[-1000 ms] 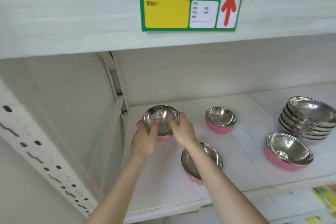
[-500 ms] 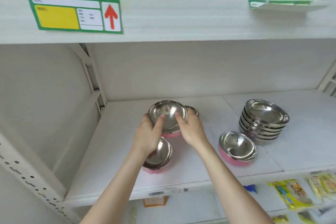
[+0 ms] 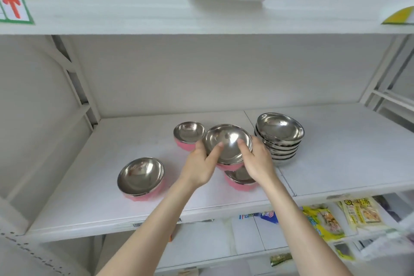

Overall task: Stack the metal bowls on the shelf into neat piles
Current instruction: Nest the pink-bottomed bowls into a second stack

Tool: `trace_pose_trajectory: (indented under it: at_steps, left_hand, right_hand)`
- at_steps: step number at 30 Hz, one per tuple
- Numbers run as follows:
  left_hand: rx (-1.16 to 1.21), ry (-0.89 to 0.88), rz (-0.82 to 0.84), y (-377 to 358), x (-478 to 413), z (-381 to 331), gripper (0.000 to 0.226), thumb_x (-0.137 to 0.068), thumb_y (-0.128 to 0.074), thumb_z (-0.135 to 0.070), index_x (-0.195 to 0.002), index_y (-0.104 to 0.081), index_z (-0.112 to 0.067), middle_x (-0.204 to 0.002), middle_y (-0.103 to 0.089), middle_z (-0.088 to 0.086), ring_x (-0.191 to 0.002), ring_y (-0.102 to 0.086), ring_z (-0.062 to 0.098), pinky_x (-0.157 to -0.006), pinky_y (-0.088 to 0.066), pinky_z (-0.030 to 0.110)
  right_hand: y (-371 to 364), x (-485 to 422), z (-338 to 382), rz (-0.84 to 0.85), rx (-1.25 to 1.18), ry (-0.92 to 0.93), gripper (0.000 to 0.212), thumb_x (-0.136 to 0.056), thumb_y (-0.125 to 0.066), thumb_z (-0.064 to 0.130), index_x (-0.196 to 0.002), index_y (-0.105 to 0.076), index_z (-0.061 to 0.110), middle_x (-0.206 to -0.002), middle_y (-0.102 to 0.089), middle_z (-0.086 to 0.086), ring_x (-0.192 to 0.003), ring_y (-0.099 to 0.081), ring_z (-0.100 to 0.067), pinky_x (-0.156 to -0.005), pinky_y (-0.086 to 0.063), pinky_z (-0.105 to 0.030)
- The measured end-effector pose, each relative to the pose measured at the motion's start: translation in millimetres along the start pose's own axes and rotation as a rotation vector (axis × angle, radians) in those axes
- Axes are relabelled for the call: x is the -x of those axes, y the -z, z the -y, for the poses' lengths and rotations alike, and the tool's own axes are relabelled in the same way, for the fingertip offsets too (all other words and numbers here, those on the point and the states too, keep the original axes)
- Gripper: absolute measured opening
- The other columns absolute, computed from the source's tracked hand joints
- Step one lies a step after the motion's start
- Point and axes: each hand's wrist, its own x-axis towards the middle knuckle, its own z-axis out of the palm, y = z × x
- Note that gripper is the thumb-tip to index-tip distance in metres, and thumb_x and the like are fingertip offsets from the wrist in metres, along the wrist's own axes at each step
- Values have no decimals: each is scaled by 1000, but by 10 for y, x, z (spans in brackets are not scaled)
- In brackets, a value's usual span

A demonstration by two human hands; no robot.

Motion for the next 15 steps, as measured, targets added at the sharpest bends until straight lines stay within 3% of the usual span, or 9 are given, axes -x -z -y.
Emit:
trace_pose_trajectory:
  at_steps: [4,9,12,15]
  left_hand:
    - [-10,46,-10,-379,-61,-41,74,-77,-42,-75,-125,-45,-19,-116,-62,7,-105,-62,29,-95,-49,47]
    - [-83,91,-91,-737,-158,25,55,-90,-46,-59,-123,-50,-14,-119,-56,6,-113,-51,26,-98,-41,38]
    - [-249,107,-136,-915,-182,122,66,-85,-36,-71,-114,-53,-15,-111,-58,4,-106,-46,27,-96,-38,38]
    - [-404,128,-185,-1042,-195,198,91,-74,-12,-86,-111,-54,-15,-107,-57,5,-102,-45,27,-91,-36,36]
  right_hand:
    - [191,-42,-256,19,17,-20,45,-95,-44,44,-117,-54,6,-118,-59,-9,-113,-53,-27,-92,-41,-37]
    - [233,-107,-584,94,47,-28,42,-96,-42,42,-107,-56,3,-107,-60,-12,-108,-53,-30,-92,-41,-39]
    - [221,-111,-731,121,53,-22,42,-97,-43,39,-114,-54,2,-118,-57,-14,-117,-46,-30,-98,-34,-37]
    - [209,-120,-830,121,80,33,46,-97,-46,36,-123,-50,0,-132,-49,-16,-129,-36,-31,-106,-24,-33]
